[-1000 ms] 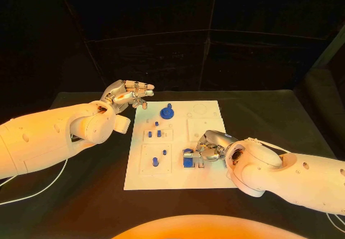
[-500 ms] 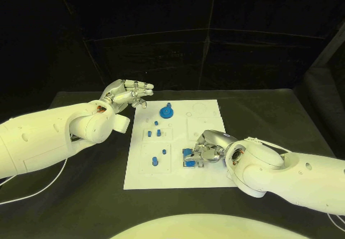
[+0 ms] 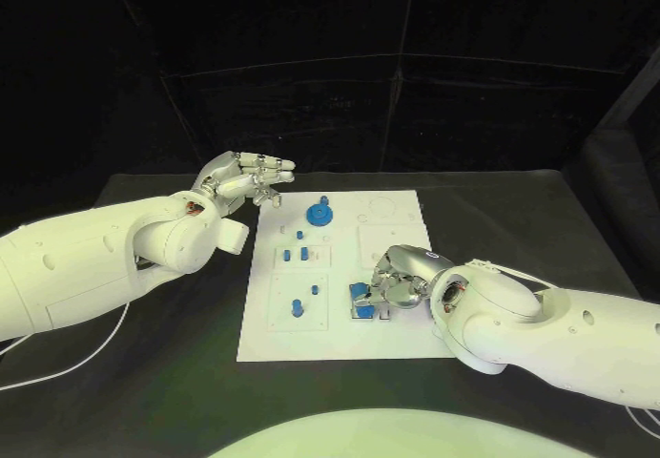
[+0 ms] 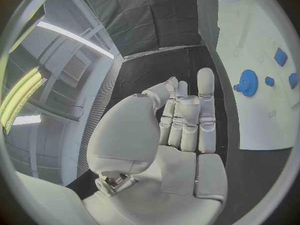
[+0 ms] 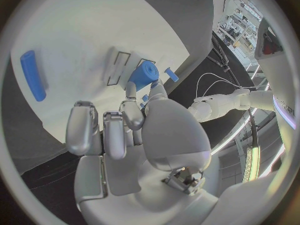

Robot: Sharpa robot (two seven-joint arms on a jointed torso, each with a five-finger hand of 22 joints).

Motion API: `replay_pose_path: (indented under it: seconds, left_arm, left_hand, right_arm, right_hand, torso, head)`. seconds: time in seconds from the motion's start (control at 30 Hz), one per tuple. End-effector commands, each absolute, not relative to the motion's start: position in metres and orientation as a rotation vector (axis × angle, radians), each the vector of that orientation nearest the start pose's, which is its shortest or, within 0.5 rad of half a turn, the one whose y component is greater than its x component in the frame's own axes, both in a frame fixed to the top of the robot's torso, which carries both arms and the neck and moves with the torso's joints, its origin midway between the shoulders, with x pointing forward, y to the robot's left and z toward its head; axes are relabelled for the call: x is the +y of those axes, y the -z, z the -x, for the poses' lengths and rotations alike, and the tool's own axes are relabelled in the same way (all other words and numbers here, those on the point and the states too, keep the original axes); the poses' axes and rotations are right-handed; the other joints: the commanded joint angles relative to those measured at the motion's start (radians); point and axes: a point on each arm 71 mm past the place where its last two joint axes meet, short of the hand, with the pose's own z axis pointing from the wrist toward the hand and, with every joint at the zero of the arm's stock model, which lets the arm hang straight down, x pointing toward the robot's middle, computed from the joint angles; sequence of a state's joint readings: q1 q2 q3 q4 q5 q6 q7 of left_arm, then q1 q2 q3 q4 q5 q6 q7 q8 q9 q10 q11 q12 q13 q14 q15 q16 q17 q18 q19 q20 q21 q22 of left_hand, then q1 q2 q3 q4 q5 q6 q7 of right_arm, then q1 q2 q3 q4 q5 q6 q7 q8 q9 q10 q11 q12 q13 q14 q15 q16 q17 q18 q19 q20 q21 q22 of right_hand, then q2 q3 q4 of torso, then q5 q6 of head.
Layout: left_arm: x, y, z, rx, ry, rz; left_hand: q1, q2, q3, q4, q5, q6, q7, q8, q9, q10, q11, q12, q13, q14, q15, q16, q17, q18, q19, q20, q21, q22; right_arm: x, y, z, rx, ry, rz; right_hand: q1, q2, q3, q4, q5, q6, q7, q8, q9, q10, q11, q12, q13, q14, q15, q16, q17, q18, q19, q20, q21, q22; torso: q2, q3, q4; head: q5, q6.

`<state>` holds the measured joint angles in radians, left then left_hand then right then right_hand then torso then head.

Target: Assemble the parts on the task board

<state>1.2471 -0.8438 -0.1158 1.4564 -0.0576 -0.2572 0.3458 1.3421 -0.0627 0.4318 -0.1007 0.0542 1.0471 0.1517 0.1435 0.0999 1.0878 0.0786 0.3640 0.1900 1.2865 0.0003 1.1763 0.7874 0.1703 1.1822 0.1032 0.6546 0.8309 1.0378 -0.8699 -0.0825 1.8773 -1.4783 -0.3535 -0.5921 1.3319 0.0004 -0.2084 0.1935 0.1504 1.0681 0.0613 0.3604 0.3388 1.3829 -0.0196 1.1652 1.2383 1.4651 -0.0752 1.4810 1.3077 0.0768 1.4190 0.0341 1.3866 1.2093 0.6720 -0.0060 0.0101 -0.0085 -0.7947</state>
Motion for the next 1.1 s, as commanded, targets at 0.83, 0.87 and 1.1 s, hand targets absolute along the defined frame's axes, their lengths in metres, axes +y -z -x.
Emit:
replay_pose_path:
  seconds: [0.83,0.87,1.1]
  left_arm:
    - [0.227,0.188,-0.499,1.522,1.478,1.053]
    - [0.227,0.188,-0.499,1.522,1.477,1.053]
    - [0.227,0.188,-0.499,1.522,1.476,1.054]
  left_hand:
    - [0.002,0.007,-0.004,-0.001,0.002,-0.009,0.001,0.005,-0.001,-0.004,0.0,0.007,0.002,-0.01,0.001,-0.006,-0.001,0.012,-0.005,0.0,-0.006,-0.001]
    - [0.002,0.007,-0.004,-0.001,0.002,-0.009,0.001,0.005,-0.001,-0.004,0.0,0.007,0.002,-0.01,0.001,-0.006,-0.001,0.012,-0.005,0.0,-0.006,-0.001]
    - [0.002,0.007,-0.004,-0.001,0.002,-0.009,0.001,0.005,-0.001,-0.004,0.0,0.007,0.002,-0.01,0.001,-0.006,-0.001,0.012,-0.005,0.0,-0.006,-0.001]
  right_arm:
    - [-0.141,0.239,-0.376,1.912,-0.638,-0.056]
    - [-0.143,0.237,-0.375,1.896,-0.66,-0.074]
    - [-0.164,0.226,-0.371,1.805,-0.765,-0.18]
  right_hand:
    - [0.039,0.042,-0.006,-0.017,0.017,0.018,-0.015,0.003,0.0,0.025,-0.007,0.019,0.021,0.078,-0.014,0.014,0.126,-0.008,0.008,-0.012,0.011,0.01]
    - [0.038,0.042,-0.009,-0.016,0.031,0.011,-0.011,-0.003,-0.003,0.02,-0.005,0.01,0.014,0.078,-0.013,0.012,0.123,-0.008,0.007,-0.011,0.009,0.008]
    - [0.021,0.036,-0.037,-0.001,0.079,-0.051,0.019,-0.057,-0.025,0.004,0.02,-0.017,0.0,0.076,0.006,0.007,0.116,-0.007,0.002,0.003,0.005,0.0]
  torso:
    - [-0.001,0.0012,-0.0017]
    - [-0.001,0.0011,-0.0016]
    - [-0.002,0.0008,-0.0009]
  head:
    - [-0.001,0.0]
    - [-0.002,0.0]
    - [-0.004,0.005]
